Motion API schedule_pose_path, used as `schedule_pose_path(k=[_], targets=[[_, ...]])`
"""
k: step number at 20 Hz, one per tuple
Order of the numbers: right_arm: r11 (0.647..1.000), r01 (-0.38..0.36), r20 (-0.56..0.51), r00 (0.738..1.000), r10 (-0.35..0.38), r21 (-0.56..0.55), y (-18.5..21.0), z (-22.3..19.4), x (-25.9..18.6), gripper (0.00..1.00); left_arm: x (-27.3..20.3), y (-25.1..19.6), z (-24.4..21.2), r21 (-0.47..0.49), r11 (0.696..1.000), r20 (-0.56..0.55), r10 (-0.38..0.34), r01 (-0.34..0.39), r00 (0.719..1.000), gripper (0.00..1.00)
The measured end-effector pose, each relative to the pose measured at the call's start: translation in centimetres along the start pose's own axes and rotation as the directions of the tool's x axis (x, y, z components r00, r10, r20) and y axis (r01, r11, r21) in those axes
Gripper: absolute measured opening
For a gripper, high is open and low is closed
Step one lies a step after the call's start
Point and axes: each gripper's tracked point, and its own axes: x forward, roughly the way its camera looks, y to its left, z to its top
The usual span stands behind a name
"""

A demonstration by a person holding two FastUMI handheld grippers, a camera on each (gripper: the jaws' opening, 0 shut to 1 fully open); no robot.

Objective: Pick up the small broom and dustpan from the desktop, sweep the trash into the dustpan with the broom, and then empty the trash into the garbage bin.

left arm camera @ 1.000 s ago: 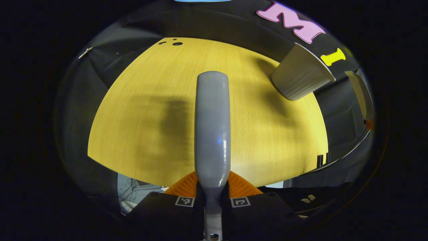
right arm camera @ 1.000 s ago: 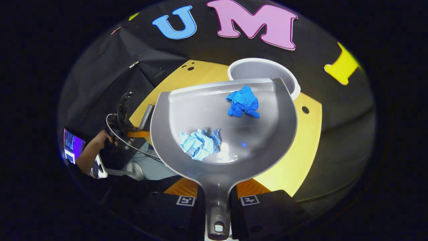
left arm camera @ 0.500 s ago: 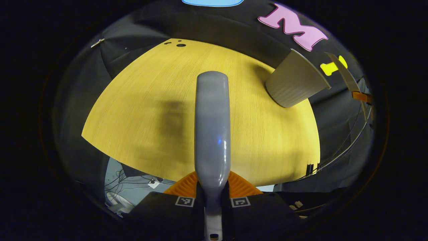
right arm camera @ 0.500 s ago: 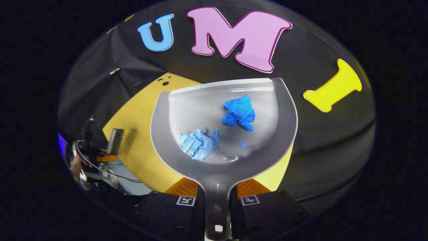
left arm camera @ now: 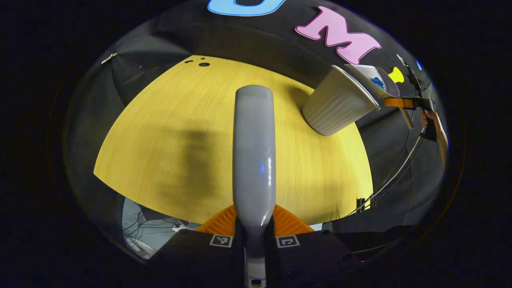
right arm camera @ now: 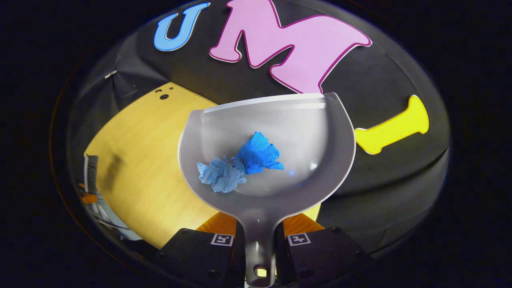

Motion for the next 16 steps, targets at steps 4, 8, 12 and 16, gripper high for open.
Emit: schedule_pose_path(k=[4, 8, 12, 16], targets=[[0.979, 0.15, 0.055, 0.988, -0.144, -0.141, -1.0, 0.1, 1.3, 0.34, 0.0, 1.7, 0.7, -0.03, 0.999, 0.007, -0.012, 0.013, 1.0, 0.25], [0.903, 0.328, 0.142, 0.944, -0.299, -0.277, -2.0, 1.4, 2.3, 0.34, 0.2, 2.6, 0.6, -0.068, 0.997, 0.002, -0.032, 0.032, 0.999, 0.25], [0.792, 0.434, 0.199, 0.901, -0.386, -0.43, -2.4, 1.5, 2.4, 0.34, -0.3, 4.0, 1.4, -0.076, 0.997, 0.016, -0.03, 0.031, 0.999, 0.25], [0.734, 0.512, 0.224, 0.858, -0.462, -0.446, -3.2, 1.6, 2.1, 0.34, -1.0, 4.6, 1.4, -0.092, 0.995, 0.021, -0.031, 0.033, 0.999, 0.25]])
